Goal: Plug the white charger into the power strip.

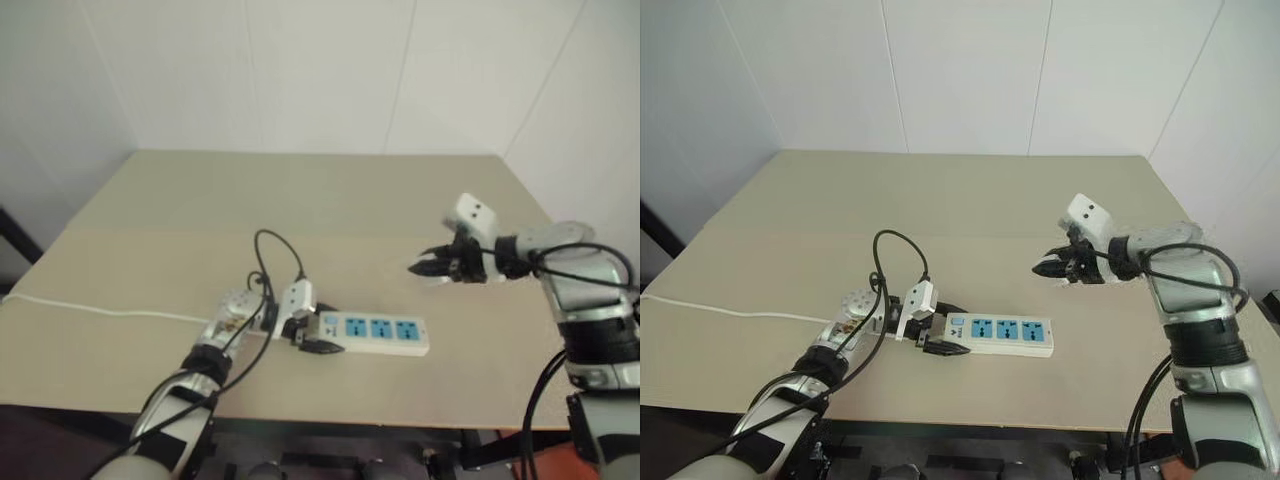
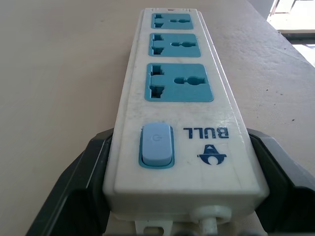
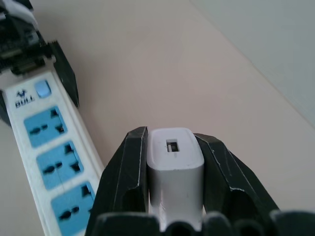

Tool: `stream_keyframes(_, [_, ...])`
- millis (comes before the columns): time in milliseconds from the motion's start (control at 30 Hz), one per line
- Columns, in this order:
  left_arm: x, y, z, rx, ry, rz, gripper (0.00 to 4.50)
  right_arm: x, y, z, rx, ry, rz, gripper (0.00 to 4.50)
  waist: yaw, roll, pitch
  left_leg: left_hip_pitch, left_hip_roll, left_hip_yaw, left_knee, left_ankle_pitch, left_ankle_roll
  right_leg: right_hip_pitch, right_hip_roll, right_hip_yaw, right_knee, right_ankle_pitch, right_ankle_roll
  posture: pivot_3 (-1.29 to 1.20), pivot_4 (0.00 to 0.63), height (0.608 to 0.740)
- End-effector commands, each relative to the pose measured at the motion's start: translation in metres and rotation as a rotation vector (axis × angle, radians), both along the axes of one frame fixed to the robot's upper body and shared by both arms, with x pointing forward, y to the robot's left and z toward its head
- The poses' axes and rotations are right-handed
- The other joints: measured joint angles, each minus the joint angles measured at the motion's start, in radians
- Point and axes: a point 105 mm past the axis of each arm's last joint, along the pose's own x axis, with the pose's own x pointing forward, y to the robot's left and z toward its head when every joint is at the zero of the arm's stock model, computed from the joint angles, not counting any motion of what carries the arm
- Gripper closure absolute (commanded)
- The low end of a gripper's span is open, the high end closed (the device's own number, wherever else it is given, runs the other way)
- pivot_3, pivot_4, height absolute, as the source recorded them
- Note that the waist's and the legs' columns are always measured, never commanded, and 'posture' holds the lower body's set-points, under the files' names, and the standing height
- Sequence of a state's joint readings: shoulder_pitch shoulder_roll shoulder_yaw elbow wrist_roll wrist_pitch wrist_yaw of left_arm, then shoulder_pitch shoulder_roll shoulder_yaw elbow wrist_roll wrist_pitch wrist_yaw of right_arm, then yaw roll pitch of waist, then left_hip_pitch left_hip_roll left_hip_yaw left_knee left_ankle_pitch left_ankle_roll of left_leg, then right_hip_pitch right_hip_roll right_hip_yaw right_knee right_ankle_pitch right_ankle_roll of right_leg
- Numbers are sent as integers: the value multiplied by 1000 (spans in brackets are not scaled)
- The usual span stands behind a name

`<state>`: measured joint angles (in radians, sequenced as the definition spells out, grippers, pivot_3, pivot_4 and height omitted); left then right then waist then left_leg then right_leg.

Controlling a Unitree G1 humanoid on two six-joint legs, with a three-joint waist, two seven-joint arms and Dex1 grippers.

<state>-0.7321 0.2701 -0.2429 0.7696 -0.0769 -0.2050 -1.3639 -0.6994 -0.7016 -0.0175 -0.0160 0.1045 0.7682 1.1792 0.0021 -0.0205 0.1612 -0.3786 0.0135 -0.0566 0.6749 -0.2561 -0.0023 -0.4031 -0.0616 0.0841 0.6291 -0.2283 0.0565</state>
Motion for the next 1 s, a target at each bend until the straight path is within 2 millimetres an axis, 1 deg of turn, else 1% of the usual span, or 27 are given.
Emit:
stream_keyframes(33, [-4,6,-24,93,43,18,1191,-14,27,14,176,-131,55,3297,-4,0,0,0,0,0,0,0,0,0,0,0,0,0,0,0,150,740])
stream_keyframes(133, [-6,8,-25,96,49,17,1191,-25,43,12,294,-136,129,3297,-6,0,0,0,0,0,1,0,0,0,0,0,2,0,0,0,150,740])
stream_keyframes(167, [-6,8,-25,96,52,17,1191,-27,48,11,334,-114,150,3297,-7,0,0,0,0,0,1,0,0,0,0,0,2,0,0,0,150,740])
stream_keyframes(300, [-7,11,-27,103,57,19,1191,-37,67,0,382,-138,233,3297,-7,0,0,1,0,-1,0,0,0,1,0,-1,1,0,0,0,150,740])
stream_keyframes(367, [-8,12,-28,110,58,21,1191,-39,73,-5,419,-119,256,3297,-12,0,0,1,0,-1,0,0,1,1,0,-1,1,0,0,0,150,740])
stream_keyframes(433, [-10,13,-31,115,61,19,1191,-40,77,-9,462,-80,272,3297,-16,0,0,1,0,-1,0,0,1,1,0,0,1,0,0,0,150,740])
stream_keyframes(533, [-13,14,-32,115,73,20,1191,-41,82,-16,469,-77,287,3297,-17,1,-1,2,0,-1,0,0,1,1,1,0,1,0,0,0,150,740])
stream_keyframes(667, [-13,15,-32,119,76,22,1191,-42,86,-16,512,-70,319,3297,-18,1,-1,2,1,-1,0,0,1,1,1,0,1,0,0,0,150,740])
stream_keyframes(800, [-13,17,-32,117,76,29,1191,-44,93,-23,488,-97,378,3297,-19,1,-1,2,0,-1,0,0,1,1,1,0,1,0,0,0,150,740])
stream_keyframes(1000, [-18,20,-35,122,80,29,1191,-41,98,-36,465,-132,406,3297,-25,1,-1,3,1,-1,-1,-1,1,1,1,0,1,0,0,0,150,740])
